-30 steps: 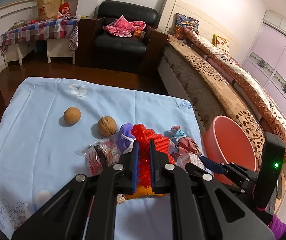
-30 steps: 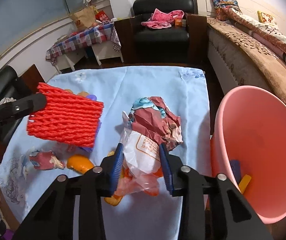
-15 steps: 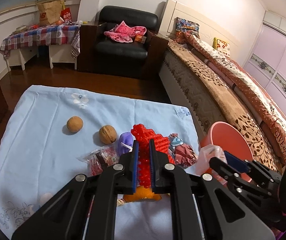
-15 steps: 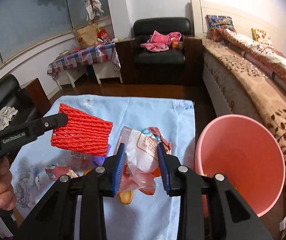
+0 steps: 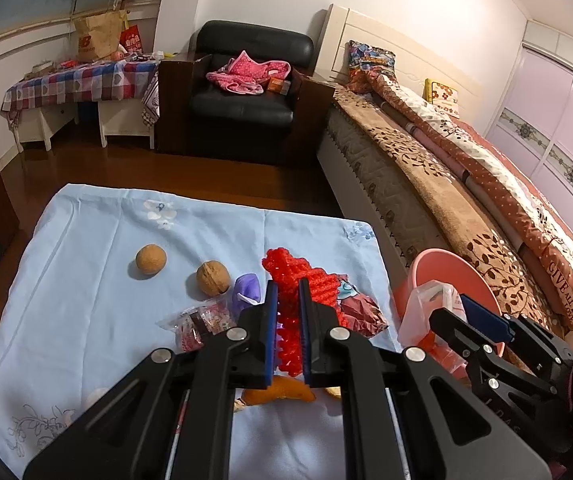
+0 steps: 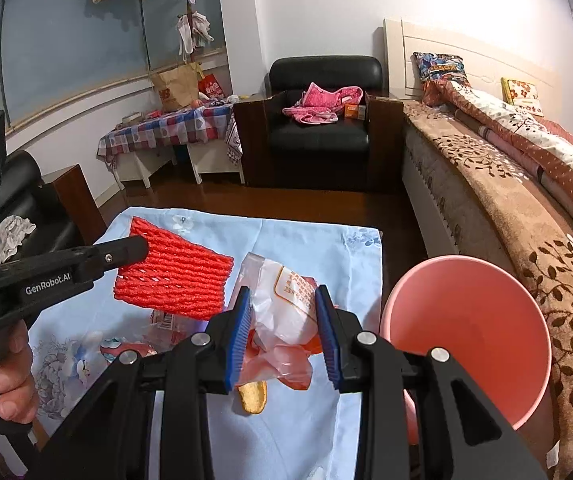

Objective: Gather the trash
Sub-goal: 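Carry the red foam net and white plastic bag over the pink bucket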

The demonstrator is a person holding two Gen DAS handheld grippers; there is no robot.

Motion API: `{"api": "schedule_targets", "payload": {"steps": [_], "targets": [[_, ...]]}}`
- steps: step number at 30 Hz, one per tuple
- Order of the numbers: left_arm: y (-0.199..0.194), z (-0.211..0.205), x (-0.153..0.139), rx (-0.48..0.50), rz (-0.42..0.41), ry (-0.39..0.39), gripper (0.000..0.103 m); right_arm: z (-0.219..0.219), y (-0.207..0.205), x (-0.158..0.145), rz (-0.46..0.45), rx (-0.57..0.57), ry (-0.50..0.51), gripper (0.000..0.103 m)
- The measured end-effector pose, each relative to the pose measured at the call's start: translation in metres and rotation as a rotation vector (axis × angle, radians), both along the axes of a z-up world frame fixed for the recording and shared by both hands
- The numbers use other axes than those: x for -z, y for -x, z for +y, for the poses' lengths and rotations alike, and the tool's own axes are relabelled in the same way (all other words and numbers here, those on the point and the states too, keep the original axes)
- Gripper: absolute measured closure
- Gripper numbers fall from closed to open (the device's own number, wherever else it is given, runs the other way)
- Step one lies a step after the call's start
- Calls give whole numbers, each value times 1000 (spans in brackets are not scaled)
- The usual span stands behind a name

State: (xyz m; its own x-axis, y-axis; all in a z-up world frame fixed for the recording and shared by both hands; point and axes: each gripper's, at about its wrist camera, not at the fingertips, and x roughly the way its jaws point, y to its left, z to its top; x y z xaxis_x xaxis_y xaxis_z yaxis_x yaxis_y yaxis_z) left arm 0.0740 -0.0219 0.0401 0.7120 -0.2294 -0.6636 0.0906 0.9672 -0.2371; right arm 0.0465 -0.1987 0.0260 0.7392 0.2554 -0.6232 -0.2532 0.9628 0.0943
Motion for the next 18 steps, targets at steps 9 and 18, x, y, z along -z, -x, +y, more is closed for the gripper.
{"api": "schedule_targets", "payload": {"steps": [9,18], "targets": [[1,0,-1,0,0,-2,94,0,8,-4,-18,-3,-1,71],[5,0,-4,2,-10,-5,94,-1,9,-5,-22,-2,-1,71]]}}
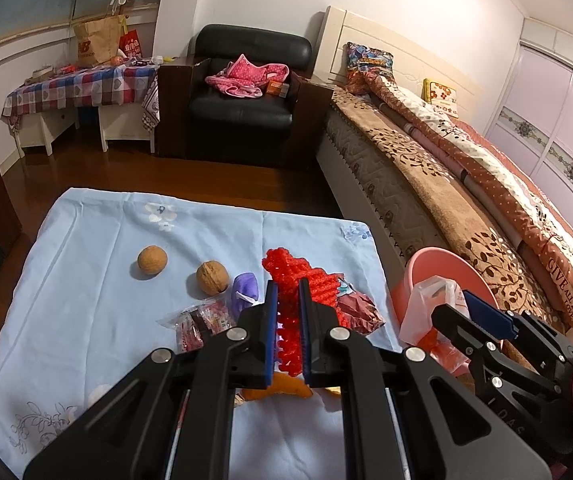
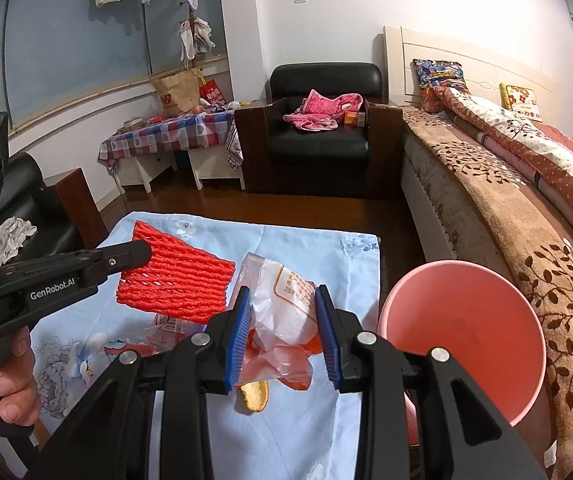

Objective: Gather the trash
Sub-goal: 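Carry the red foam net and white plastic bag over the pink bucket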

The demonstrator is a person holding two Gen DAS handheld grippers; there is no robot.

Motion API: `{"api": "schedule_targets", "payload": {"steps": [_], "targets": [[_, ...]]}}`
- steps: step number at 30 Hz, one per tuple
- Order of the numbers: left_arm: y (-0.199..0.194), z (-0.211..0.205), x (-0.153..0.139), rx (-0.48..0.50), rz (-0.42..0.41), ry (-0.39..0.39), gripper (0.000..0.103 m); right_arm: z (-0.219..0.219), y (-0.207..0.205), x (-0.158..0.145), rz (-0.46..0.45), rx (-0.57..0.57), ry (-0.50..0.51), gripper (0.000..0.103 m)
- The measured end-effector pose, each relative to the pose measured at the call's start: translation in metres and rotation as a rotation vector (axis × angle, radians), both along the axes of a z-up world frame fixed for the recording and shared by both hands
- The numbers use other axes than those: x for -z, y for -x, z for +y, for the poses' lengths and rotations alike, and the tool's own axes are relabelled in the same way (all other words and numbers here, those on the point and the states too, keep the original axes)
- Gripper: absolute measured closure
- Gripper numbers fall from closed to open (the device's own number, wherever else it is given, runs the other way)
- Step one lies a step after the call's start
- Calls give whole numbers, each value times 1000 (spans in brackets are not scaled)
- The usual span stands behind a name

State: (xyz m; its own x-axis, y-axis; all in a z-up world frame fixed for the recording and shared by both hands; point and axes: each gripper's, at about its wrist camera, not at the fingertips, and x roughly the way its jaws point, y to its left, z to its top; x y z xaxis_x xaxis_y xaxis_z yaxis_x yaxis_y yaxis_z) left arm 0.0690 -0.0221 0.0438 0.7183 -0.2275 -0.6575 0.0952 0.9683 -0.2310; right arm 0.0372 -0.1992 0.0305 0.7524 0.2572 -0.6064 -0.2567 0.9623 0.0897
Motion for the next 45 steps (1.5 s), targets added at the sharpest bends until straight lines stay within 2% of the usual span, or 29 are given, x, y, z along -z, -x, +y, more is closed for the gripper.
{"api": "schedule_targets", "payload": {"steps": [14,25,33,45], "targets": [[3,-5,-5,9,-9,-10,94,-1,1,-1,0,1,-3,71],[-2,-26,-12,41,-31,-16,94,-16,4,-2,2,38,-38,71],[-12,-48,-17,88,-51,-22,94,-50,-2,-1,15,93,-120,71],[-25,-116,-23,227,-86,-32,94,-118,-9,10,30,266,-144,71]]}}
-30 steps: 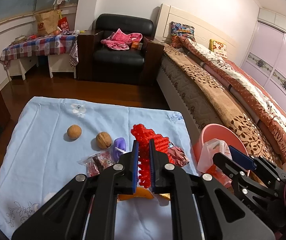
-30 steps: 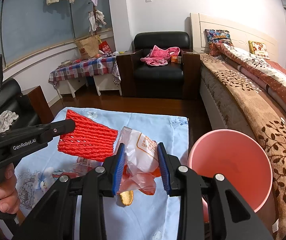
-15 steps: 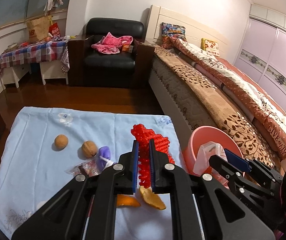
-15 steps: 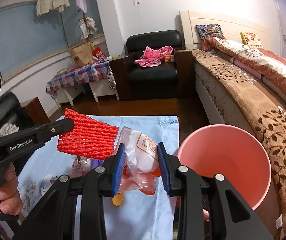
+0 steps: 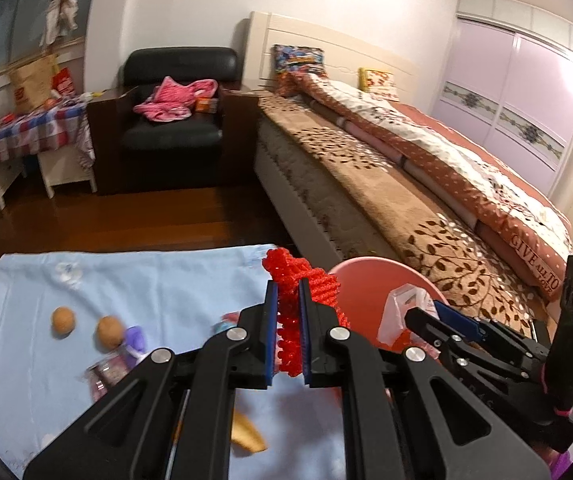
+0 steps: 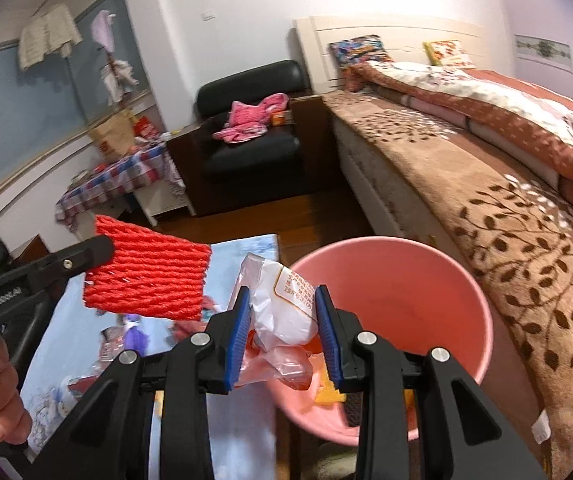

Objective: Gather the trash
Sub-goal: 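Carry the red foam net and white plastic bag over the pink bucket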

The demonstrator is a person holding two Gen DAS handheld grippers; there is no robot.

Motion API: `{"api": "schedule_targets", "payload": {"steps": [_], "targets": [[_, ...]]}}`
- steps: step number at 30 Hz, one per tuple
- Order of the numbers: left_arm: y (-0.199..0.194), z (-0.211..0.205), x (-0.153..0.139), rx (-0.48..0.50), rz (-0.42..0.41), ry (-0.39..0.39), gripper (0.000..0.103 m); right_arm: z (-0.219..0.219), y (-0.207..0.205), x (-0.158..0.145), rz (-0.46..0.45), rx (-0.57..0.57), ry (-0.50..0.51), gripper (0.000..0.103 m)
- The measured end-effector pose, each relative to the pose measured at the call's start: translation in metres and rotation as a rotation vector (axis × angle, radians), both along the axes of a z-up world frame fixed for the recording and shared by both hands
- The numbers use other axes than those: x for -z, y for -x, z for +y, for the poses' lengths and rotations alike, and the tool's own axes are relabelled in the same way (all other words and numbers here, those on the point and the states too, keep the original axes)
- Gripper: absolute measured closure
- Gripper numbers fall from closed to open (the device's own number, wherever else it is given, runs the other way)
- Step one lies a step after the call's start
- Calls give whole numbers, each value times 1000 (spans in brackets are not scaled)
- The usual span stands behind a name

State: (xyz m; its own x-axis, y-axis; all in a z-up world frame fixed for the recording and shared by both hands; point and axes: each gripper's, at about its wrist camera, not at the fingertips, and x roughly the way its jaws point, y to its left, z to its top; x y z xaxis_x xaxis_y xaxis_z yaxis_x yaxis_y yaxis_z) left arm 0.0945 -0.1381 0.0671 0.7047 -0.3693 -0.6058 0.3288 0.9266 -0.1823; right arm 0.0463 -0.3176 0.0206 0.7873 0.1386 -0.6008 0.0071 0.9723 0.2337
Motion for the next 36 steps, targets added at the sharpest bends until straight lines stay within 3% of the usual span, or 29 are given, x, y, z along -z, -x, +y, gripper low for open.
{"api": "schedule_targets", "payload": {"steps": [15,36], "targets": [[-15,-81,25,62,49,-56,94,-57,-5,41,89,111,-13,71],[-33,-116,59,55,107,-158,94,-68,-16,65,142,127,-20,71]]}}
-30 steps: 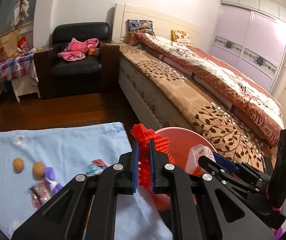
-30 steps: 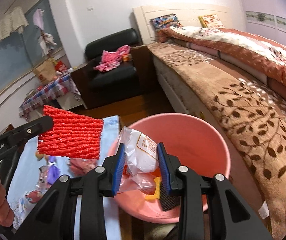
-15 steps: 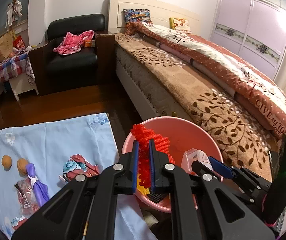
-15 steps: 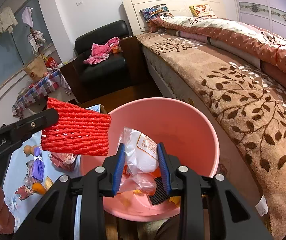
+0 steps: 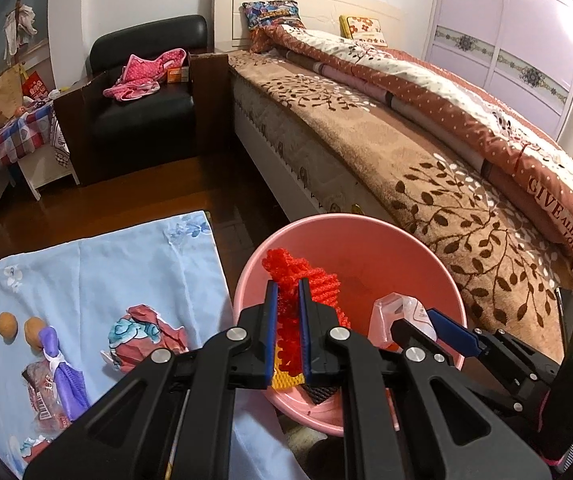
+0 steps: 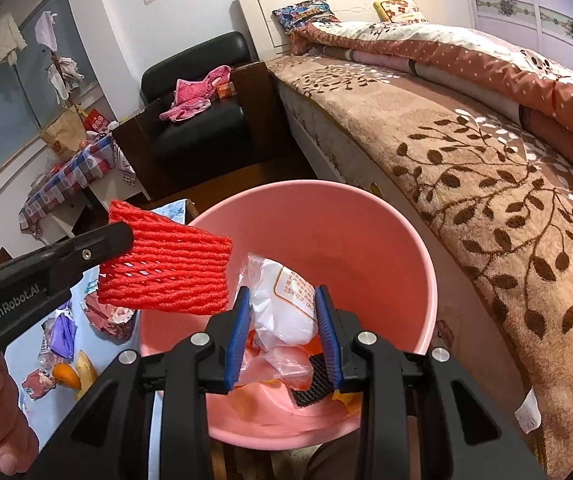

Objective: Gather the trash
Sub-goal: 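Carry the red foam net and white plastic bag over the pink bucket, then open both tools to drop the net and bag into the bucket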

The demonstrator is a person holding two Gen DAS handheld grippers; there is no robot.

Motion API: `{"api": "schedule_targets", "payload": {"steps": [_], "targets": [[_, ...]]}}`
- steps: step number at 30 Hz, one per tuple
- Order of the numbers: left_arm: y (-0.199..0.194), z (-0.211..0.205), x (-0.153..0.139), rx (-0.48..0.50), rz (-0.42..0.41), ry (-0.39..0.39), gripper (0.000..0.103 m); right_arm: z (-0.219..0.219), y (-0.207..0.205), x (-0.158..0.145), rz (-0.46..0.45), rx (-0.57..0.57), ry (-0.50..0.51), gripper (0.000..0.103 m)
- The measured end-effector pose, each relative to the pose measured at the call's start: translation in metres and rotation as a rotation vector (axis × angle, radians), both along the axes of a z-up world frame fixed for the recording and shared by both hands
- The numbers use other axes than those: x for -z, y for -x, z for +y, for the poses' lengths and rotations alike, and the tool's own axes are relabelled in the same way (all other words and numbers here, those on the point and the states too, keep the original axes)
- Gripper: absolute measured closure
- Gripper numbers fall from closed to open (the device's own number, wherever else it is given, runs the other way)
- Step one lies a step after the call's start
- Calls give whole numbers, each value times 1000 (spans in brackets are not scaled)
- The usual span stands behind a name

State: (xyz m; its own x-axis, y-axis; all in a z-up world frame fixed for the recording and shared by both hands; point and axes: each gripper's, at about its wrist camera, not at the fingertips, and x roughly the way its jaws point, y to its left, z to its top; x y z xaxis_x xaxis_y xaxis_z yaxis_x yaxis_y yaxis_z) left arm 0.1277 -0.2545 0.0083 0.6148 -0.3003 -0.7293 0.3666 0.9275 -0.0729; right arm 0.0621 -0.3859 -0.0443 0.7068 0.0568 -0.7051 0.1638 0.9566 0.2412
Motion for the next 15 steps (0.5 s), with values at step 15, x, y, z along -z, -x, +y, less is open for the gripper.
{"api": "schedule_targets", "payload": {"steps": [15], "targets": [[0,-14,7,12,13,-24,94,-9,-3,11,21,10,-10,68]]}}
